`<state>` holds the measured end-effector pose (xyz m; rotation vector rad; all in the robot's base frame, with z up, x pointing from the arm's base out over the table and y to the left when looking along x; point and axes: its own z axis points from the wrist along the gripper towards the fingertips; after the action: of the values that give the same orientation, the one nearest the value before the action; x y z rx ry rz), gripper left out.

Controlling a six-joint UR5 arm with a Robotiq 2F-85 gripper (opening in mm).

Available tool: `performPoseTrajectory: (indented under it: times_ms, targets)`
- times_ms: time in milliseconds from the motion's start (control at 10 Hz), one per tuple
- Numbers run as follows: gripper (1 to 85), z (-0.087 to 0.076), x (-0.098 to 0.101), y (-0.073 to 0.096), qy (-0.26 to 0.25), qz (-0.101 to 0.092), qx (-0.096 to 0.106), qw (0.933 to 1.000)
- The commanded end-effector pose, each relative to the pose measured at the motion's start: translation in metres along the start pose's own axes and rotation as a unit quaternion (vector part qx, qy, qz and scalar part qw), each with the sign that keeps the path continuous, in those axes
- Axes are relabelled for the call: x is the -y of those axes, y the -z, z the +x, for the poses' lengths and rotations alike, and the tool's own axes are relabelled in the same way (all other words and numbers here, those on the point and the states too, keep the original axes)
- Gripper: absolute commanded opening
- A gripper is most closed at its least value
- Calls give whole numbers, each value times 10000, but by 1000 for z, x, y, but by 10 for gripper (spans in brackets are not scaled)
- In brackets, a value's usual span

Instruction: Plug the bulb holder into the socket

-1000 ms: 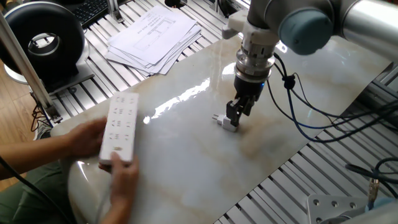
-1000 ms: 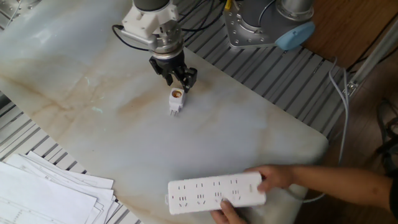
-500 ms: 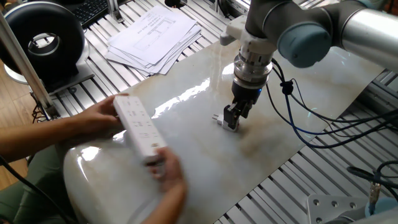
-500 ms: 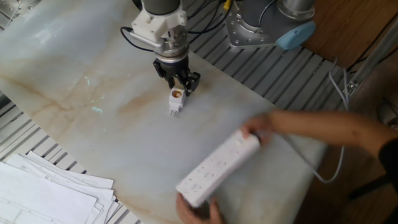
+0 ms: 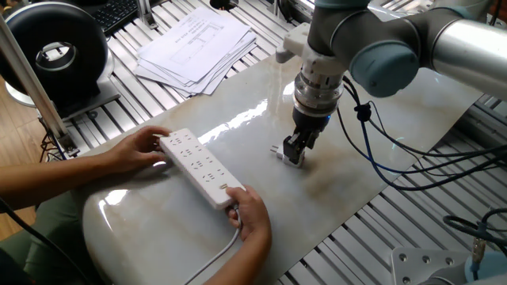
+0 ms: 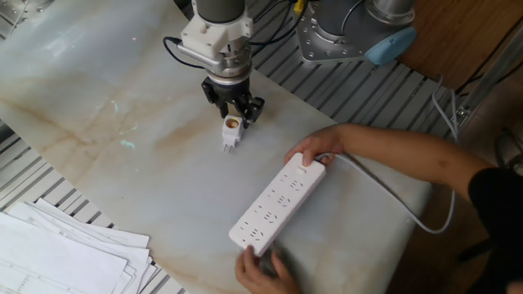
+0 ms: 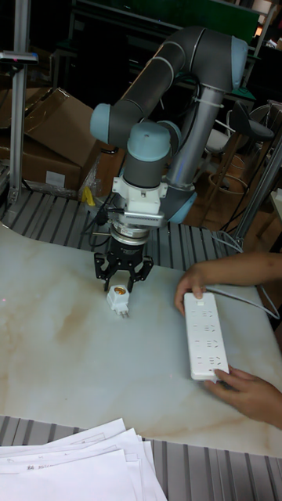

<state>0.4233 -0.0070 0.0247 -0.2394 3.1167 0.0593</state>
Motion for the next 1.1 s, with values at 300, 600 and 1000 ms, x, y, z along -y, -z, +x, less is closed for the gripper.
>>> performPoseTrajectory:
  times_ms: [300,600,1000]
  targets:
    - [543,-8,-4,5,68,148,53,9999]
    - [523,-9,-5,5,30,164,59,9998]
    - [510,-11,-5,3,132,190,114,9997]
